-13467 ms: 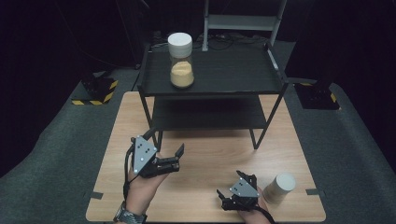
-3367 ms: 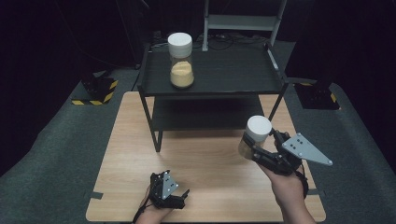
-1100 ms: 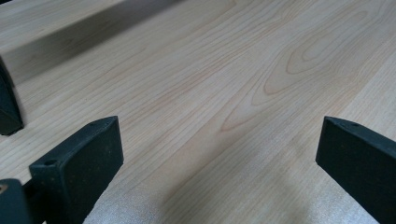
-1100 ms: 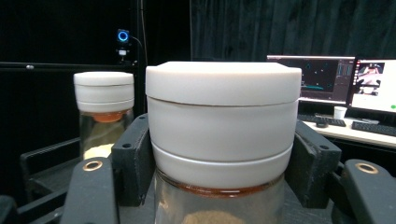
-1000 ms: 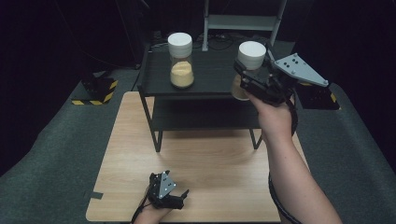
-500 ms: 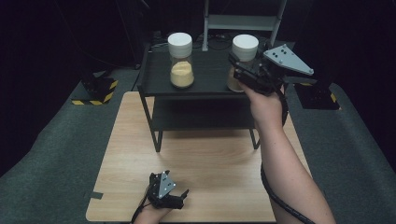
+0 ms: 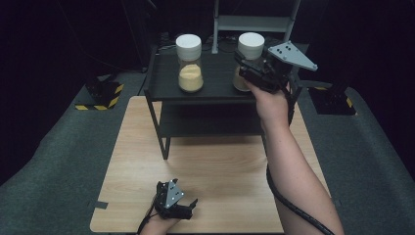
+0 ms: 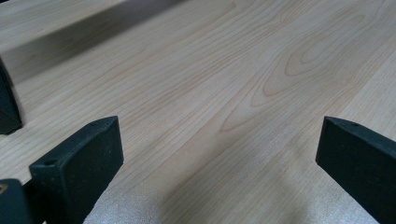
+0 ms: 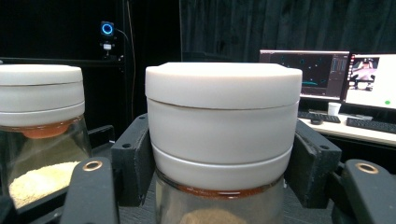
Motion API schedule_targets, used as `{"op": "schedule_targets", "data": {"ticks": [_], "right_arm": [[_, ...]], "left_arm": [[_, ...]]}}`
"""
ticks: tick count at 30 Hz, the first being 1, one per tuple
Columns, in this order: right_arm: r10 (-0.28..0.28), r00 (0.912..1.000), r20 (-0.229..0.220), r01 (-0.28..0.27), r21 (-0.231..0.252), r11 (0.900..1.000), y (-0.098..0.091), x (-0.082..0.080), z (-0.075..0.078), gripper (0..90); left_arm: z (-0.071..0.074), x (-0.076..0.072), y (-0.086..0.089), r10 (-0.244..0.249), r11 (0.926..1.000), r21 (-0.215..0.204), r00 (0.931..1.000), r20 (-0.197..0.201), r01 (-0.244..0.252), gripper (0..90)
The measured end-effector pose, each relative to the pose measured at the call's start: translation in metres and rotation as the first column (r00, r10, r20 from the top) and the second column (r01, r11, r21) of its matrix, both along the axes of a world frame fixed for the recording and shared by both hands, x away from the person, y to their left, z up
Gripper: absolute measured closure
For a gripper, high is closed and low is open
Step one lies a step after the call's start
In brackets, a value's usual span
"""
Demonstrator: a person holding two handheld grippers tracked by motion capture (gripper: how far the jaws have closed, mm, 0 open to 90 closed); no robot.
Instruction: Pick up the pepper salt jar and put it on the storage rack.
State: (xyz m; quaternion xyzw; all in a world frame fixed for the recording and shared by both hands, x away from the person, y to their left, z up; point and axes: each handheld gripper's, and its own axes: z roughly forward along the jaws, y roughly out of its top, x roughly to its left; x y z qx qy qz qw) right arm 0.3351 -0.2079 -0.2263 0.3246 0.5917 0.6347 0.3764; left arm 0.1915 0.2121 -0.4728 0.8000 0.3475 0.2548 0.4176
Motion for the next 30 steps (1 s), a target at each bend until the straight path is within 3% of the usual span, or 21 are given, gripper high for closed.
{"op": "schedule_targets", "data": {"ticks": [12, 19, 30], "right_arm": [[0.002, 1.0, -0.005, -0.002, -0.005, 1.0, 0.0035, 0.0052, -0.0012, 34.0], [0.006, 1.0, -0.006, -0.006, 0.019, 0.9998, -0.001, 0.0058, -0.0054, 33.7], [-0.004, 0.9999, -0.016, 0.004, 0.002, 1.0, 0.0016, 0.0041, -0.0015, 33.4]], "left_arm": [[0.0, 0.0003, 0.001, 0.0, 1.0, -0.004, 1.0, -0.001, 0.0, 0.9], [-0.0003, -0.0004, 0.0007, 0.001, 1.0, -0.003, 1.0, 0.002, -0.001, 1.0], [-0.0006, -0.0009, 0.0011, 0.002, 1.0, -0.007, 1.0, 0.003, -0.002, 1.0]]}}
